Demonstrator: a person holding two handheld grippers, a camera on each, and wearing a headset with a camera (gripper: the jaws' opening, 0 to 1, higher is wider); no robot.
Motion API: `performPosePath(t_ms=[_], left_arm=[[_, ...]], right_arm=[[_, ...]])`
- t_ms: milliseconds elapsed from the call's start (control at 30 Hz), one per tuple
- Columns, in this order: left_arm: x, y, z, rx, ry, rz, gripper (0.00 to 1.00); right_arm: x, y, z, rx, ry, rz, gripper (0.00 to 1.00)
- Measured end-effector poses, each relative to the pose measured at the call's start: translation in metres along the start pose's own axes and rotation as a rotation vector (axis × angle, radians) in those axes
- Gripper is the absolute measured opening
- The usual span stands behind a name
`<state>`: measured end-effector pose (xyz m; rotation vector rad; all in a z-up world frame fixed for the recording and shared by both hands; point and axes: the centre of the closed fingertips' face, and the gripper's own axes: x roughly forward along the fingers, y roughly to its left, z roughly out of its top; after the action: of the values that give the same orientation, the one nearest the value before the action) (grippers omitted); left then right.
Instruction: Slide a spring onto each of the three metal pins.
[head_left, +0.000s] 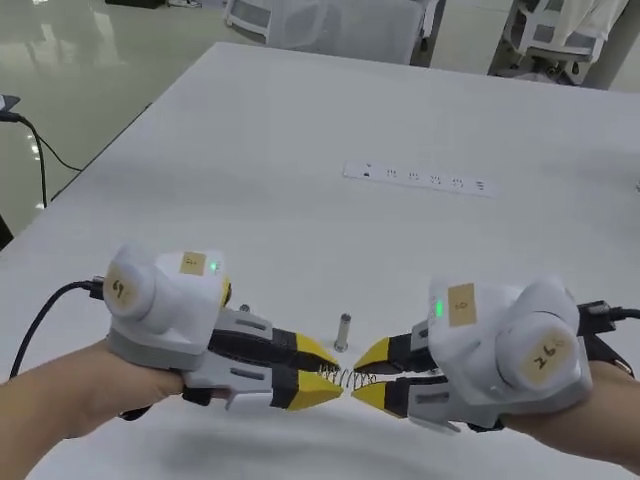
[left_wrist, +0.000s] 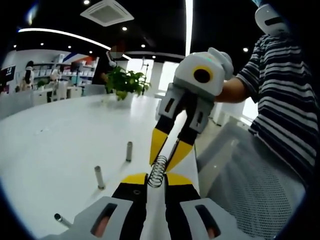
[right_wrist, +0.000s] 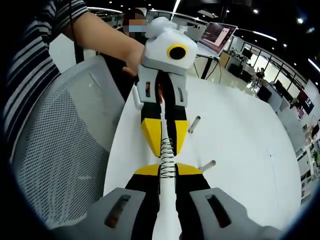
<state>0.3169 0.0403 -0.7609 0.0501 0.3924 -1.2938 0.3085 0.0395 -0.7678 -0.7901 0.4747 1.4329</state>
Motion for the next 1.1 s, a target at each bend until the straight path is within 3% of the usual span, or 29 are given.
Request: performPosePath(t_ms=[500, 933, 1100], left_arm=[[0.000, -0.010, 0.000, 0.014, 0.004, -0.035, 0.03], [0.000, -0.015, -0.004, 0.008, 0.028, -0.060, 0.02], [0.002, -0.015, -0.004, 0.008, 0.032, -0.069, 0.02]], right_arm=[[-0.001, 0.006, 0.000, 0.013, -0.030, 0.017, 0.08], [-0.002, 0.009, -0.016, 0.015, -0.016, 0.013, 0.12], [-0.003, 0.011, -0.013, 0.022, -0.032, 0.012, 0.11]])
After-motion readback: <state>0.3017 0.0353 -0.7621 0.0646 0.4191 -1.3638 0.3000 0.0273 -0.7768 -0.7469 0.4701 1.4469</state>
